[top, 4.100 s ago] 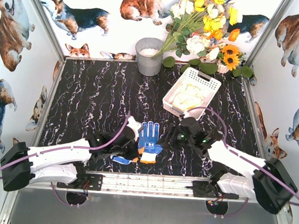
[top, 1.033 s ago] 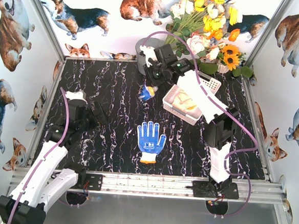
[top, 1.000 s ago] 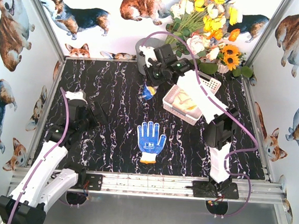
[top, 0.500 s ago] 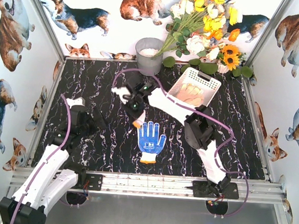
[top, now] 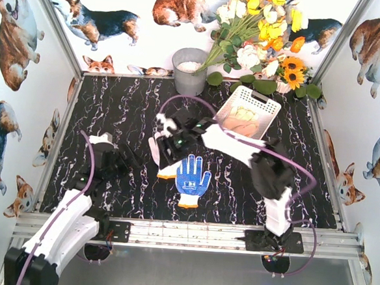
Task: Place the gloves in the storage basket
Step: Turn over the glove at the center of the board, then pick up the glove from the center of the board.
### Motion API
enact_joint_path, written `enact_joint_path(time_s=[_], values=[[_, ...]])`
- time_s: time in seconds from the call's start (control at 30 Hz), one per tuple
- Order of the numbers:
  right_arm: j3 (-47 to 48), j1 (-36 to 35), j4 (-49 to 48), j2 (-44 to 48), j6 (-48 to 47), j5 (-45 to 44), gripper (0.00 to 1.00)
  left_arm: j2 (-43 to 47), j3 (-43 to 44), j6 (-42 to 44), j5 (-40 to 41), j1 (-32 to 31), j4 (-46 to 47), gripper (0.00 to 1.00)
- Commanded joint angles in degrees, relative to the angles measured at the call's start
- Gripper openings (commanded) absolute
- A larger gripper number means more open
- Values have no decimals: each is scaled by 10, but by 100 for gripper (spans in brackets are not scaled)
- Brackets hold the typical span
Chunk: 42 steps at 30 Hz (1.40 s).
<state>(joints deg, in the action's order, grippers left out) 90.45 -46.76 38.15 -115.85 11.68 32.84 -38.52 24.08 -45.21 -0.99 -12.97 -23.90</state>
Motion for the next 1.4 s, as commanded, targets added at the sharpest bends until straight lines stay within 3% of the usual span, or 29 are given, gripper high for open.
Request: enact_joint_path(time_s=[0.0, 0.17, 0.3, 0.63, 1.07, 1.37], values=[[-75, 30, -121, 116, 186, -42, 56, -32, -24, -23, -104, 7, 135, 83], [-203, 47, -179, 169, 328, -123, 52, -111, -49, -39, -175, 7, 235, 69], [-231, 47, -193, 163, 365, -159, 51, -168, -57, -36, -193, 6, 285, 65], [-198, 61, -204, 104, 386, -222, 46, -295, -60, -41, -239, 2, 403, 60], [-83, 72, -147, 15, 325, -300, 41, -421, -53, -49, -258, -1, 497, 45], [-56, 72, -140, -34, 325, -270, 40, -469, -52, -51, -269, -5, 523, 35]])
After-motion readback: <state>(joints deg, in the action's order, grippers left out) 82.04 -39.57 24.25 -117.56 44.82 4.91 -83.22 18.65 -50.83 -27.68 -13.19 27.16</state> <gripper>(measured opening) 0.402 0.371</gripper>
